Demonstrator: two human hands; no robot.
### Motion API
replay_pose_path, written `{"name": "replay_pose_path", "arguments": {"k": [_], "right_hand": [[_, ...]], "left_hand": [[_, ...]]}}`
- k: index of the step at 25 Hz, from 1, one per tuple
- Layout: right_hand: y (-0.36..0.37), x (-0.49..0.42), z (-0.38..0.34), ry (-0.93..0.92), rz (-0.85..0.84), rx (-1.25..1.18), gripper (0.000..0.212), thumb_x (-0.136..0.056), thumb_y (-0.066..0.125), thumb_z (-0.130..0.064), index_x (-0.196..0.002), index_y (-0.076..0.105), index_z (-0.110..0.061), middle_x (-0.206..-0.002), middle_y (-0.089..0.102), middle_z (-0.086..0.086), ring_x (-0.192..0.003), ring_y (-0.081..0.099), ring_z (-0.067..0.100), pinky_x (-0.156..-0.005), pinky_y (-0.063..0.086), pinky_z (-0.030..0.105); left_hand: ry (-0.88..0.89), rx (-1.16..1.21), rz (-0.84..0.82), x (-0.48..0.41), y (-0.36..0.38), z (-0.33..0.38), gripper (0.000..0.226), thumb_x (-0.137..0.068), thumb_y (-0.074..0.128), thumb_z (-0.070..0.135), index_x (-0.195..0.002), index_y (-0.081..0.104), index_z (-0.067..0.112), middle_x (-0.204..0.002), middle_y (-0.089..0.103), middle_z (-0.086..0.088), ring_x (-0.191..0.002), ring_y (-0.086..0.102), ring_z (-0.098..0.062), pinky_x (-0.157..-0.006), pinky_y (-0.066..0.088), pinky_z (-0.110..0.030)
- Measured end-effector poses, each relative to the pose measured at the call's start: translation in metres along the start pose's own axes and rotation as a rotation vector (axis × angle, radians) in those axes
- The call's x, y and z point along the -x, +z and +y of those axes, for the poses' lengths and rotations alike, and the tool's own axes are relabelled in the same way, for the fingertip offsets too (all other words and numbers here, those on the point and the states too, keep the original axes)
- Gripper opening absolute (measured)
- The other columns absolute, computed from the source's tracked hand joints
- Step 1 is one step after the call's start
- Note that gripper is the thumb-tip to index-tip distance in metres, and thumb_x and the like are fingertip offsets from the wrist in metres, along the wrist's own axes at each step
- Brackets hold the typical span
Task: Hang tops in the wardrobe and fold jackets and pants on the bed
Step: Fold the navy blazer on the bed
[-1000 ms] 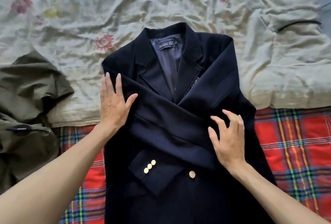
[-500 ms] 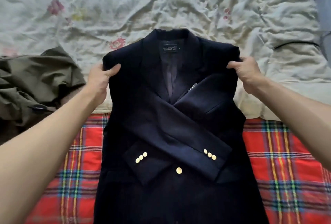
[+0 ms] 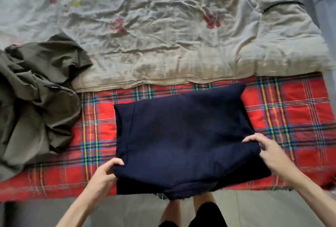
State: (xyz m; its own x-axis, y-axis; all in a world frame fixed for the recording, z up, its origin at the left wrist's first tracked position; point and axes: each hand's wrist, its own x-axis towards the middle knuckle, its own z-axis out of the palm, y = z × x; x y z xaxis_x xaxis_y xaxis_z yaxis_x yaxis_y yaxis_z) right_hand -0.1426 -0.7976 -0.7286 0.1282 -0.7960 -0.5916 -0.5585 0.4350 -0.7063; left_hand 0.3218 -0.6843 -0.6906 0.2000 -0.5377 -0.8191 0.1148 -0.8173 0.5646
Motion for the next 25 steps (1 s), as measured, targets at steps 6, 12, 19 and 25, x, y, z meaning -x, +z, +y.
{"name": "replay_pose_path", "arguments": {"k": [6, 12, 19, 25], "right_hand": [[0.055, 0.010, 0.002, 0.308, 0.275, -0.144, 0.057, -0.094, 0.062, -0.012, -0.144, 0.036, -0.020, -0.127, 0.056, 0.003, -0.108, 0.057, 0.012, -0.102, 0.044, 0.035], [0.072, 0.011, 0.004, 0.326, 0.342, -0.098, 0.032, -0.102, 0.049, -0.035, -0.102, 0.062, -0.007, -0.106, 0.067, 0.009, -0.106, 0.061, 0.034, -0.084, 0.044, 0.041], [0.054, -0.040, -0.015, 0.161, 0.554, 0.255, 0.055, -0.092, 0.064, -0.027, -0.137, 0.044, -0.005, -0.135, 0.047, 0.020, -0.126, 0.043, 0.037, -0.105, 0.037, 0.045], [0.131, -0.132, -0.088, -0.732, 0.317, 0.920, 0.061, -0.096, 0.045, -0.046, -0.149, 0.043, -0.015, -0.153, 0.040, 0.013, -0.142, 0.034, 0.031, -0.119, 0.021, 0.048]], "left_hand": [[-0.112, -0.044, 0.354, -0.039, 0.040, -0.047, 0.026, -0.099, 0.057, 0.028, -0.121, 0.047, 0.016, -0.111, 0.062, -0.003, -0.100, 0.059, -0.020, -0.086, 0.044, -0.036], [0.058, -0.390, 0.541, -0.047, 0.051, -0.061, 0.040, -0.101, 0.048, 0.044, -0.100, 0.055, 0.004, -0.102, 0.065, -0.016, -0.100, 0.057, -0.041, -0.081, 0.042, -0.046], [0.312, -0.624, 0.729, -0.076, 0.058, -0.013, 0.057, -0.096, 0.058, 0.038, -0.139, 0.040, 0.006, -0.140, 0.046, -0.019, -0.132, 0.042, -0.038, -0.107, 0.033, -0.047], [0.917, -1.338, 0.356, -0.153, 0.137, 0.048, 0.073, -0.096, 0.036, 0.055, -0.157, 0.021, 0.017, -0.164, 0.017, -0.013, -0.152, 0.012, -0.033, -0.123, 0.007, -0.049]]}}
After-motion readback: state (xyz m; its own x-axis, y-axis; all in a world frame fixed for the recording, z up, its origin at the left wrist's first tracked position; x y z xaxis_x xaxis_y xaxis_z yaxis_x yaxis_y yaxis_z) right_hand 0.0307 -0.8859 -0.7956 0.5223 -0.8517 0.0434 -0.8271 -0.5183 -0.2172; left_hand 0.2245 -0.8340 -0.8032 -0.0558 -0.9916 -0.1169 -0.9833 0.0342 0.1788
